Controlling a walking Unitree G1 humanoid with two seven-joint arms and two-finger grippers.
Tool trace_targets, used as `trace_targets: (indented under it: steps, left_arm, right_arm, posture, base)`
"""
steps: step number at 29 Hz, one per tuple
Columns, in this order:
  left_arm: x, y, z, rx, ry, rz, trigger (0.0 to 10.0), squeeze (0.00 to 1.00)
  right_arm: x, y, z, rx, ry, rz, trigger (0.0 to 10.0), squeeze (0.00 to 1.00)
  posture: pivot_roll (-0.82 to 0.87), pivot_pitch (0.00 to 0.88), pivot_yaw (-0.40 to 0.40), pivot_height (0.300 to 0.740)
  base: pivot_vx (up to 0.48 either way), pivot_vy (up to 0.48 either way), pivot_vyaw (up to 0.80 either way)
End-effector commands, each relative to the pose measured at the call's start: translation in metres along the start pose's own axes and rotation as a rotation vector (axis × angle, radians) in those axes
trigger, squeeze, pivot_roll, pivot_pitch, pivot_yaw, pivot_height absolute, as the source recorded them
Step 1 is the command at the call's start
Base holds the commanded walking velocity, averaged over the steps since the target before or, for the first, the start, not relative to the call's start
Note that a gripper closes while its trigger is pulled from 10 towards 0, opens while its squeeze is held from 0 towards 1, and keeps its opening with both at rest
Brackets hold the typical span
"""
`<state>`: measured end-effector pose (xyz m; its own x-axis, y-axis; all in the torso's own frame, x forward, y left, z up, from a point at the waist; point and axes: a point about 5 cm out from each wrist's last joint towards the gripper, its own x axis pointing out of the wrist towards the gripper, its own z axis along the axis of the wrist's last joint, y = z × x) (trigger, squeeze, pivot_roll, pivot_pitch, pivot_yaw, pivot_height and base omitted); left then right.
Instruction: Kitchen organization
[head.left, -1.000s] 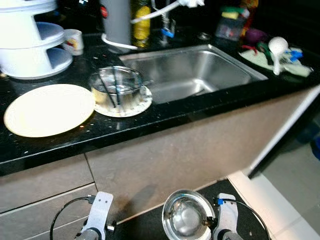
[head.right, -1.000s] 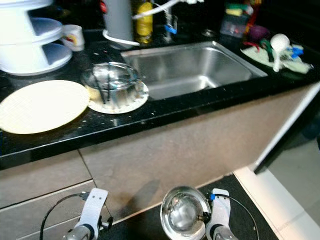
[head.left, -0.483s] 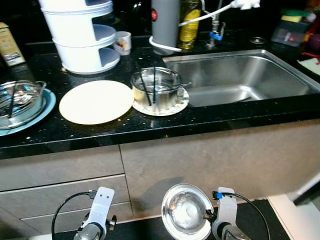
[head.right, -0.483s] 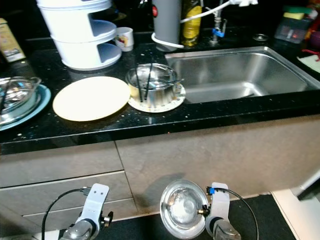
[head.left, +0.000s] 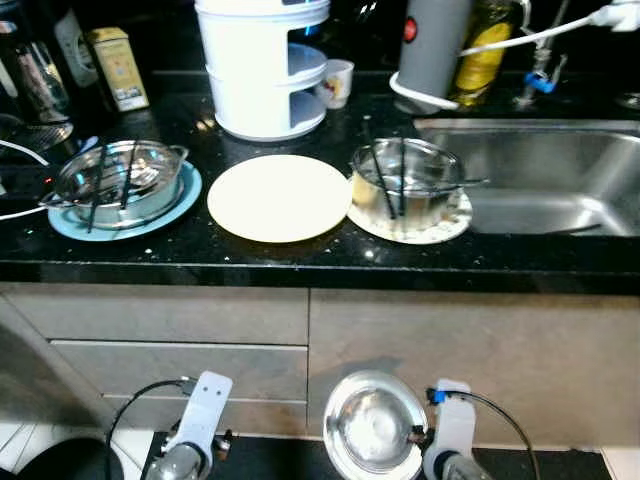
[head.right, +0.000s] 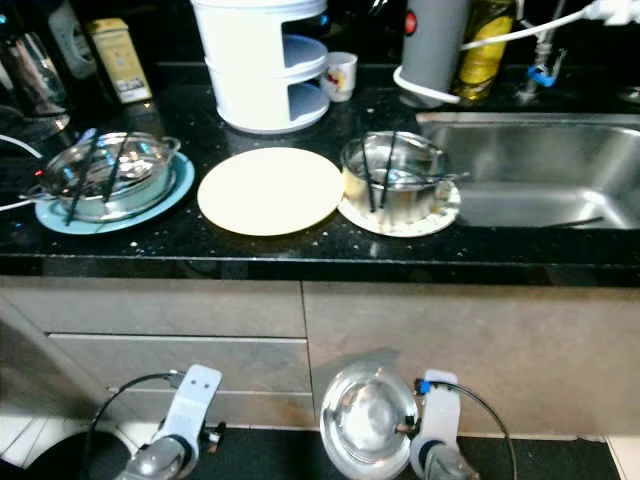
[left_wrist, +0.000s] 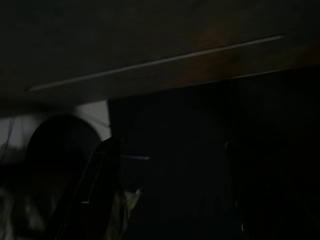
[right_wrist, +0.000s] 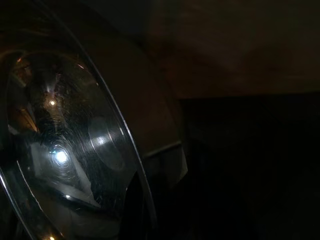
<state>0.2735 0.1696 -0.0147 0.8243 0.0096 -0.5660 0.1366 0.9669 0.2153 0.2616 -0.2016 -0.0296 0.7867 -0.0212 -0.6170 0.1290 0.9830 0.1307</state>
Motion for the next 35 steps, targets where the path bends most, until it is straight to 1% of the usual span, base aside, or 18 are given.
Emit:
trace_targets:
  steps: [1,4,9,15,18,19,20,23,27,30,35]
  left_arm:
    - [-0.003,0.000,-0.012,0.010,0.047,-0.003,10.0,0.00]
    - [-0.003,0.000,-0.011,0.008,0.046,-0.013,10.0,0.00]
    - [-0.002,0.004,-0.010,0.056,0.046,0.000,10.0,0.00]
    - [-0.002,0.005,-0.009,0.043,0.046,-0.011,10.0,0.00]
    - [-0.002,0.002,-0.009,0.024,0.034,-0.066,10.0,0.00]
    - [-0.002,0.002,-0.009,0.024,0.034,-0.066,10.0,0.00]
    - [-0.002,0.001,-0.010,0.026,0.035,-0.072,10.0,0.00]
    - [-0.002,0.002,-0.011,0.036,0.045,-0.069,10.0,0.00]
    - [-0.002,0.005,-0.009,0.024,0.033,-0.048,10.0,0.00]
    - [-0.002,0.004,-0.008,0.024,0.021,-0.055,10.0,0.00]
    - [-0.003,0.004,-0.010,-0.006,0.021,-0.046,10.0,0.00]
  right_arm:
    - [-0.002,-0.004,-0.011,0.052,0.044,-0.035,10.0,0.00]
    - [-0.003,-0.005,-0.014,0.065,0.054,-0.037,10.0,0.00]
    - [-0.005,-0.008,-0.019,0.077,0.069,-0.051,10.0,0.00]
    - [-0.007,-0.012,-0.026,0.066,0.097,-0.086,10.0,0.00]
    - [-0.010,-0.020,-0.033,0.052,0.136,-0.158,10.0,0.00]
    - [-0.010,-0.020,-0.033,0.052,0.136,-0.158,10.0,0.00]
    - [-0.011,-0.023,-0.035,0.056,0.143,-0.188,10.0,0.00]
    - [-0.011,-0.027,-0.033,0.077,0.126,-0.226,10.0,0.00]
    - [-0.010,-0.027,-0.027,0.102,0.104,-0.223,10.0,0.00]
    - [-0.009,-0.026,-0.026,0.087,0.105,-0.217,10.0,0.00]
    - [-0.009,-0.024,-0.027,0.056,0.107,-0.205,10.0,0.00]
  posture:
    - [-0.08,0.184,-0.003,0.740]
    - [-0.08,0.188,0.003,0.740]
    - [-0.07,0.193,0.011,0.740]
    - [-0.07,0.194,0.014,0.740]
    - [-0.07,0.191,0.013,0.740]
    - [-0.07,0.191,0.013,0.740]
    - [-0.08,0.189,0.012,0.740]
    - [-0.08,0.189,0.012,0.740]
    - [-0.08,0.185,0.005,0.740]
    - [-0.08,0.183,0.001,0.740]
    - [-0.09,0.180,-0.007,0.740]
  base:
    - [0.000,0.000,0.00]
    - [0.000,0.000,0.00]
    - [0.000,0.000,0.00]
    - [0.000,0.000,0.00]
    - [0.000,0.000,0.00]
    - [0.000,0.000,0.00]
    - [0.000,0.000,0.00]
    - [0.000,0.000,0.00]
    - [0.000,0.000,0.00]
    - [0.000,0.000,0.00]
    - [0.000,-0.058,0.00]
